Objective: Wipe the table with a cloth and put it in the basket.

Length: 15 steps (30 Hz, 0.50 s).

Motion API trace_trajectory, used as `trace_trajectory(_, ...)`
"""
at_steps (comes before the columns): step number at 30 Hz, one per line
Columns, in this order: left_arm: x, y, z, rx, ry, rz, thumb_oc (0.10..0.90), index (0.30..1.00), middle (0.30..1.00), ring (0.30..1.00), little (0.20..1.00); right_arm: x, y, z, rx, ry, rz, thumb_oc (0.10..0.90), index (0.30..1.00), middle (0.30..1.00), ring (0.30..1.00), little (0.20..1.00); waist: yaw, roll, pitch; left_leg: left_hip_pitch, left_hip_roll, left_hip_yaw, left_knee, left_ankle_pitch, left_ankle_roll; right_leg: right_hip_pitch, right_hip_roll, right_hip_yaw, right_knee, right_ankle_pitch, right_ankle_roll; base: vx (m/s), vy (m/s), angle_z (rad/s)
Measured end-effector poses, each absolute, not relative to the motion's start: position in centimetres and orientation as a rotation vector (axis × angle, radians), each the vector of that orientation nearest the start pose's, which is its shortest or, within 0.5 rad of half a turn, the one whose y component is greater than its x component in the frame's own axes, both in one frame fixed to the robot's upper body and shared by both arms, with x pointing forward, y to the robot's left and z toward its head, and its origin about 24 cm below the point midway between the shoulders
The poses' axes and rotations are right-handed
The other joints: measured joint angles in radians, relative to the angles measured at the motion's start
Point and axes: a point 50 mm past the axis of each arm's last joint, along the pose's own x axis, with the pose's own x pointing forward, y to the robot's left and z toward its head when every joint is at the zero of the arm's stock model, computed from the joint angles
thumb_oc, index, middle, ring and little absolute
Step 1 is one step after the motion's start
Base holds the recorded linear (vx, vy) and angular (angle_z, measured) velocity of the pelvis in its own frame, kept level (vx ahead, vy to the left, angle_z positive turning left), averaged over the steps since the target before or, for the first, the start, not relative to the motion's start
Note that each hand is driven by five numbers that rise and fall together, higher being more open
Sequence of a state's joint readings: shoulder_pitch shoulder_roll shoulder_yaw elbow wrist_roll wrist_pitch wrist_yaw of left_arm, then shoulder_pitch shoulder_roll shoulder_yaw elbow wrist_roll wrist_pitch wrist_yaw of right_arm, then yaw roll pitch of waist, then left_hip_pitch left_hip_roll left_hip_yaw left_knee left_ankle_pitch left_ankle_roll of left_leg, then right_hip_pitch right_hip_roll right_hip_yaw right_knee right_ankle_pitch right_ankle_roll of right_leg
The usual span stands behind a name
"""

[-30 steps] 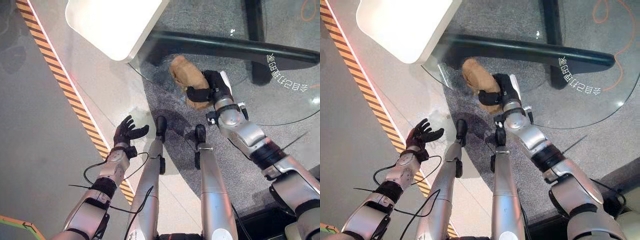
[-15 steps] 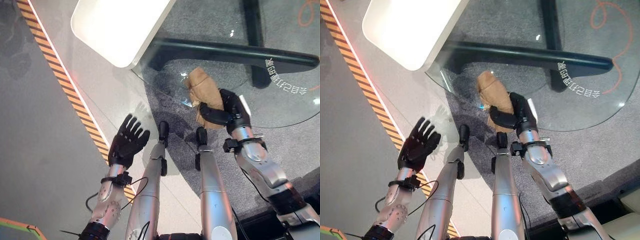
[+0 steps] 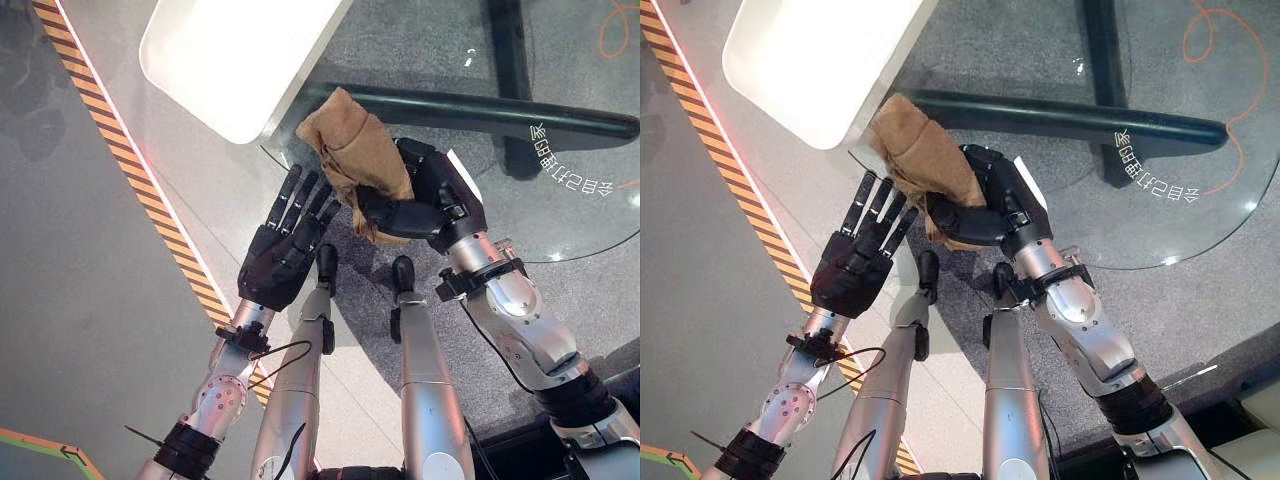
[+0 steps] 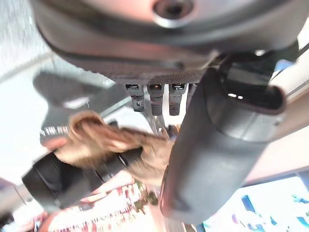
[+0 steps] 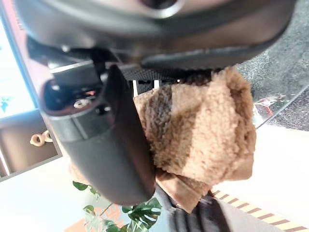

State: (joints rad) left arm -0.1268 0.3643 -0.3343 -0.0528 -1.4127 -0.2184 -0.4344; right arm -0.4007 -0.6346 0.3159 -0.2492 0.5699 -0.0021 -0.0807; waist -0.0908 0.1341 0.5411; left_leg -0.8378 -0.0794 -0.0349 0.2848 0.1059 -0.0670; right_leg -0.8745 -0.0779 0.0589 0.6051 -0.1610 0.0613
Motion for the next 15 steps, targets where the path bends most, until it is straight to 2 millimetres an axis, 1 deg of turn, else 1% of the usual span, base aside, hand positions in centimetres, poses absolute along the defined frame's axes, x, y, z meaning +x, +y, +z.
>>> trace_trajectory(2, 25.8, 13.4, 10.1, -1.064, -0.29, -0.672, 0.8, 0.9, 0.9, 0.9, 0.9, 28.4, -13.9, 18.3, -0.089, -0.401, 0.435, 0.1, 0.3, 0.3, 0.3, 0.2, -0.002, 0.0, 0.0, 0.0, 0.002, 0.001, 0.0, -0.001, 0.0, -0.001, 0.002, 0.001, -0.004, 0.002, -0.002, 0.0, -0.002, -0.02)
trace_trajectory(7, 25.7, 13.3, 10.0, -1.085, -0.254, -0.689, 0.8, 0.9, 0.9, 0.9, 0.9, 28.3, -13.7, 18.2, -0.113, -0.391, 0.463, 0.1, 0.3, 0.3, 0.3, 0.2, -0.003, 0.0, 0.0, -0.005, 0.006, 0.002, -0.005, -0.003, 0.004, -0.005, 0.005, 0.001, -0.014, 0.005, -0.007, 0.0, -0.007, -0.03)
trace_trajectory(12, 25.7, 13.7, 9.9, -1.073, -0.24, -0.691, 0.8, 0.9, 0.9, 0.9, 0.9, 28.4, -13.4, 18.5, -0.177, -0.402, 0.488, 0.1, 0.3, 0.3, 0.3, 0.2, -0.001, 0.0, 0.0, -0.02, 0.005, 0.003, -0.004, -0.003, 0.004, -0.018, 0.004, 0.001, -0.015, 0.006, -0.006, 0.0, 0.0, 0.0)
trace_trajectory(15, 25.8, 13.7, 10.0, -1.076, -0.227, -0.701, 0.8, 0.9, 0.9, 0.9, 0.9, 28.4, -12.8, 18.5, -0.226, -0.406, 0.517, 0.1, 0.3, 0.3, 0.3, 0.2, 0.003, 0.0, 0.0, -0.021, 0.004, 0.003, -0.002, -0.002, 0.003, -0.018, 0.003, 0.001, -0.014, 0.006, -0.005, 0.0, 0.0, 0.0)
